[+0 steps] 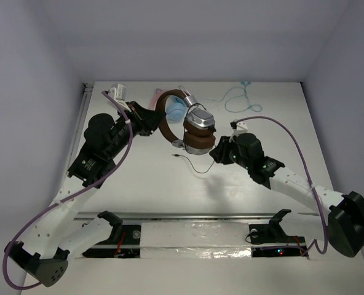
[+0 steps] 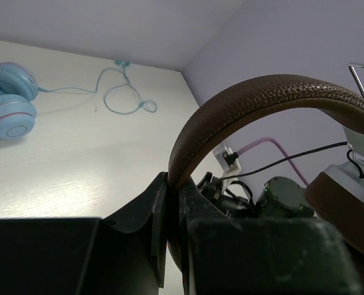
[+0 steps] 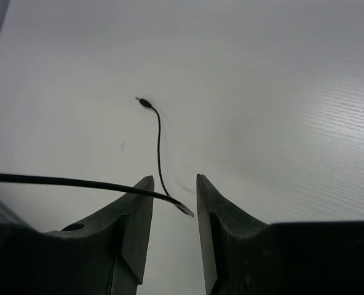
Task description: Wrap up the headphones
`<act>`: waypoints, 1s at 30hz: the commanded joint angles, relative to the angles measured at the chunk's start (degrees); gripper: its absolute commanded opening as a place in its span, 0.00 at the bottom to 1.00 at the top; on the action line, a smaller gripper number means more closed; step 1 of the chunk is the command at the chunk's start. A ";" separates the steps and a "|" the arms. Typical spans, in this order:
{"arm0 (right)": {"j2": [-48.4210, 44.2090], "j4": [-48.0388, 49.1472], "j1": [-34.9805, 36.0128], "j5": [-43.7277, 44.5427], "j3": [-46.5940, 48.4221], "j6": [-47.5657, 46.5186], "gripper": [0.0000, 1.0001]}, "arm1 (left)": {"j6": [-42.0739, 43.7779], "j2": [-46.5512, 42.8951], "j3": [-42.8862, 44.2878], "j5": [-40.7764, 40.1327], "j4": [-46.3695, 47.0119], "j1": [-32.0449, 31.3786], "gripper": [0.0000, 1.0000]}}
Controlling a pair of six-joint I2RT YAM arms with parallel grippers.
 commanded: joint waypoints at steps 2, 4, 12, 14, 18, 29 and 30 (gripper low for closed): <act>-0.06 11.26 0.12 -7.67 -2.86 1.98 0.39 | -5.29 -0.29 3.74 0.27 8.34 0.46 0.00; 1.25 15.21 0.12 -7.85 -3.65 3.12 0.41 | -5.56 -0.11 4.27 0.45 8.43 0.46 0.00; 7.85 29.52 0.12 -7.23 -7.69 7.95 0.43 | -6.09 1.11 6.90 0.19 8.26 0.46 0.00; 8.29 32.96 0.12 -7.06 -9.44 9.19 0.43 | -6.17 1.47 7.52 0.10 8.08 0.46 0.00; 9.25 39.11 0.64 -5.48 -12.09 11.03 0.35 | -6.61 1.73 8.49 -0.34 8.43 0.46 0.00; 14.10 34.13 11.09 -1.44 -8.05 12.53 0.00 | -12.15 2.08 1.90 -12.71 13.62 0.46 0.00; 13.83 31.25 12.49 1.01 -7.00 12.44 0.00 | -12.06 2.69 0.85 -14.73 13.71 0.46 0.00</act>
